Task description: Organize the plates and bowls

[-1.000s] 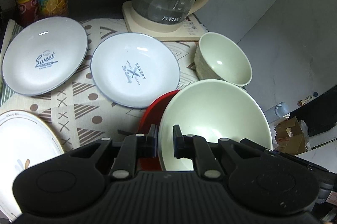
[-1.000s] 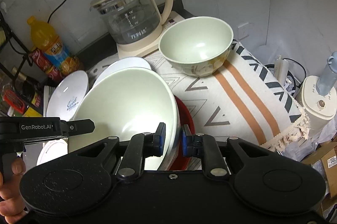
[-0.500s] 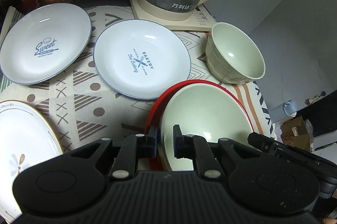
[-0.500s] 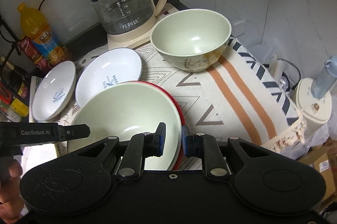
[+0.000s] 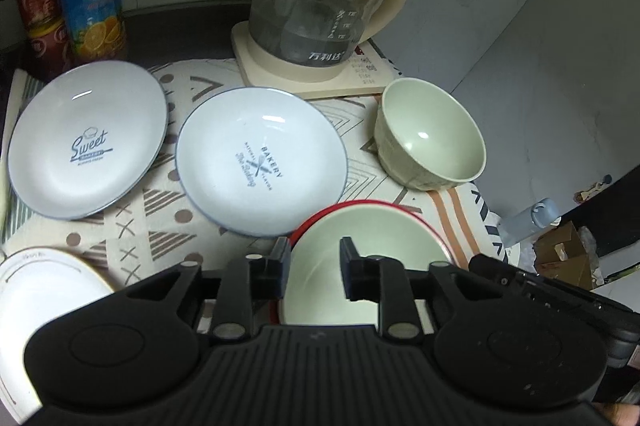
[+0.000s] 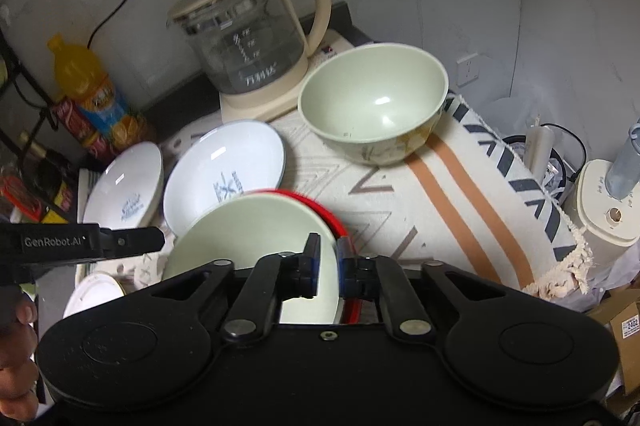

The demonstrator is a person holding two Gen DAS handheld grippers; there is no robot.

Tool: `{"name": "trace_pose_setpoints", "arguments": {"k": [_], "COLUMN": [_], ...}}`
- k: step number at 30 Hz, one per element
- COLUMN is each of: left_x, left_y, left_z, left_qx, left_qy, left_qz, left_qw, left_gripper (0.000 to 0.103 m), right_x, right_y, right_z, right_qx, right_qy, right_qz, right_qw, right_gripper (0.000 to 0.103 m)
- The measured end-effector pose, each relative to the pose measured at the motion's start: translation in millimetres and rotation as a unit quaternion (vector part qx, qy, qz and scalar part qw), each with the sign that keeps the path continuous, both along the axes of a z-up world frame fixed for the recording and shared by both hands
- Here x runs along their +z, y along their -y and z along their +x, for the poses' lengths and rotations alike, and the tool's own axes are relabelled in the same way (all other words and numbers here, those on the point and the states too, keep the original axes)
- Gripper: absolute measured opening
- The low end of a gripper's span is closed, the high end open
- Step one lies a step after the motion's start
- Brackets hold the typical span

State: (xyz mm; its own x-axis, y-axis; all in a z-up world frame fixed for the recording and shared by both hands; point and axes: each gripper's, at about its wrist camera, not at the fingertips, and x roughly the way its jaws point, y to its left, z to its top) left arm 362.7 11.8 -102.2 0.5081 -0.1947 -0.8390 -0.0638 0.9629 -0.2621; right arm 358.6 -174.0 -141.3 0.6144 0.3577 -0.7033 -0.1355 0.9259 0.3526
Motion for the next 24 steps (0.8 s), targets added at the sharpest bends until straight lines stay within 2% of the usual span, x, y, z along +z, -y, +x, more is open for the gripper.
{"name": "trace_pose_setpoints", "arguments": {"k": [6,9,13,18,24], "left_x": [7.1,8.6,6.7,-0.8,-12.1], "left_y": [13.3,21.2,33.1,45.3,57.5], "left_z": [14.8,25.7,40.7,60.4,84.5], "left_qx": [-0.006,-0.012,-0.025,-0.040,-0.062], "left_qy": [0.022,0.030,0.038,0.038,0.037], "left_qz": [0.009,0.013,0.020,0.018,0.021], "left_qw": [0.9997,0.9994,0.9988,0.9984,0.9972], "left_gripper": [0.056,0.063,0.068,0.069,0.069], "right_x": [8.0,8.9,9.2,7.1,-4.1], "right_y": [13.2,20.2,30.6,41.9,49.5], "right_z": [7.4,12.1,18.2,29.2,49.6], "right_qx": [-0.031,-0.045,-0.074,-0.099,-0.126], "right_qy": [0.018,0.020,0.030,0.032,0.024], "right_qz": [0.002,0.005,0.006,0.012,0.015], "right_qw": [0.999,0.999,0.997,0.995,0.992], "right_gripper": [0.059,0.067,0.084,0.092,0.092]}}
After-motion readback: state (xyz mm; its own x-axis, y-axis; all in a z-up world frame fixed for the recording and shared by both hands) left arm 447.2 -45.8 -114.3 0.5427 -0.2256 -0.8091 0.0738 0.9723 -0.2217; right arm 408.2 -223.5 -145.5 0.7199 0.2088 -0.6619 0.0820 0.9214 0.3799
